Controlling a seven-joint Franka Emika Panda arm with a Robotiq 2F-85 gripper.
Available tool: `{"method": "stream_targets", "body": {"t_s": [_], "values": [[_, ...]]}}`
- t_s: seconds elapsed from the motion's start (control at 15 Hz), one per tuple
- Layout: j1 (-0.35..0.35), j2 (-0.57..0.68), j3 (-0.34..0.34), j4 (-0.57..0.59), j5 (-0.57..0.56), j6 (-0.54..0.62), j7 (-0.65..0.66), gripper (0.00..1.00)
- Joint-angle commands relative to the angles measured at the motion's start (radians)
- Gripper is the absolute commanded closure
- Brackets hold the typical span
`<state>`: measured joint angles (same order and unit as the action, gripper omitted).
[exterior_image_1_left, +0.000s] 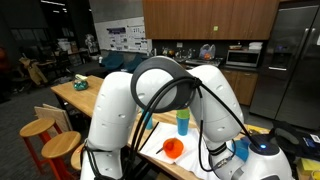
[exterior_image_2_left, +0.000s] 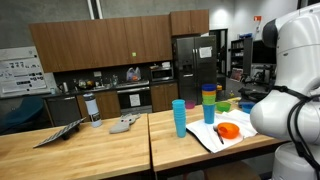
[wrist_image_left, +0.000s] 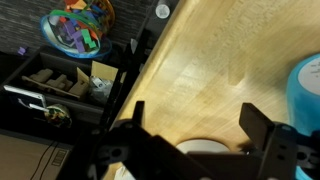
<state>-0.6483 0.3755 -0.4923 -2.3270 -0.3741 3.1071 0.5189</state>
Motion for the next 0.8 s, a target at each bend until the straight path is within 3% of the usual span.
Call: {"method": "stream_targets", "body": {"t_s": [0.0, 0.2, 0.53, 0.73], "values": [[0.011, 0.025, -0.006, 0.034, 0.005, 0.004, 0.012, 0.09], [0.065, 0.038, -0.053, 0.063, -0.022, 0.025, 0.023, 0.04], [0.255, 0.063, -0.22, 0.099, -0.098, 0.116, 0.027, 0.01], [0.302, 0.063, -0.251, 0.095, -0.103, 0.173, -0.003, 0.0]]}}
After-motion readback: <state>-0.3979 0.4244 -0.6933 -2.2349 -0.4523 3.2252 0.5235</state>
